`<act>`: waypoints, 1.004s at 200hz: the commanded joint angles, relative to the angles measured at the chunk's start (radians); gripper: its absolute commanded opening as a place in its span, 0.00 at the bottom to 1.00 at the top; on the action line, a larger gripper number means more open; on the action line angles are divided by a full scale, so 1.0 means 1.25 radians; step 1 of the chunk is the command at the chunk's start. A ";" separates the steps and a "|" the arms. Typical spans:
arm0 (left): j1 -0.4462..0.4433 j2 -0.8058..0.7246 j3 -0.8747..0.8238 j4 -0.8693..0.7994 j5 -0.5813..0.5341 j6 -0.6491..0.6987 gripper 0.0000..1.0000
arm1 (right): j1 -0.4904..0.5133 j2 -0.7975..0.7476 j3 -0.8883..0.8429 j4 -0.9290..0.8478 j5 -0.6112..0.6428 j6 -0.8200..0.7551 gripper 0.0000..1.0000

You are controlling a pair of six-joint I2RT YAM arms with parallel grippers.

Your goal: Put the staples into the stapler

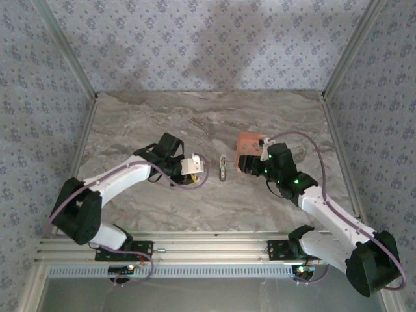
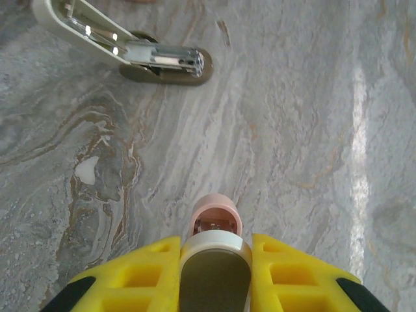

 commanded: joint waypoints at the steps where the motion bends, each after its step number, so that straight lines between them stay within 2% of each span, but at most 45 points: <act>1: 0.004 -0.064 -0.072 0.181 0.068 -0.143 0.13 | -0.012 -0.001 0.001 0.029 -0.054 0.028 0.66; 35: 0.004 -0.137 -0.185 0.395 0.066 -0.294 0.13 | -0.021 0.034 0.004 0.063 -0.125 0.048 0.66; 62: 0.003 -0.173 -0.246 0.501 0.077 -0.356 0.13 | -0.021 0.077 0.025 0.071 -0.178 0.056 0.66; 91: 0.003 -0.188 -0.252 0.501 0.120 -0.358 0.13 | -0.015 0.132 0.055 0.072 -0.270 0.050 0.65; 162: 0.003 -0.205 -0.249 0.467 0.149 -0.332 0.13 | 0.035 0.247 0.096 0.159 -0.423 0.093 0.64; 201: 0.004 -0.196 -0.239 0.467 0.164 -0.323 0.13 | 0.068 0.302 0.122 0.153 -0.467 0.093 0.64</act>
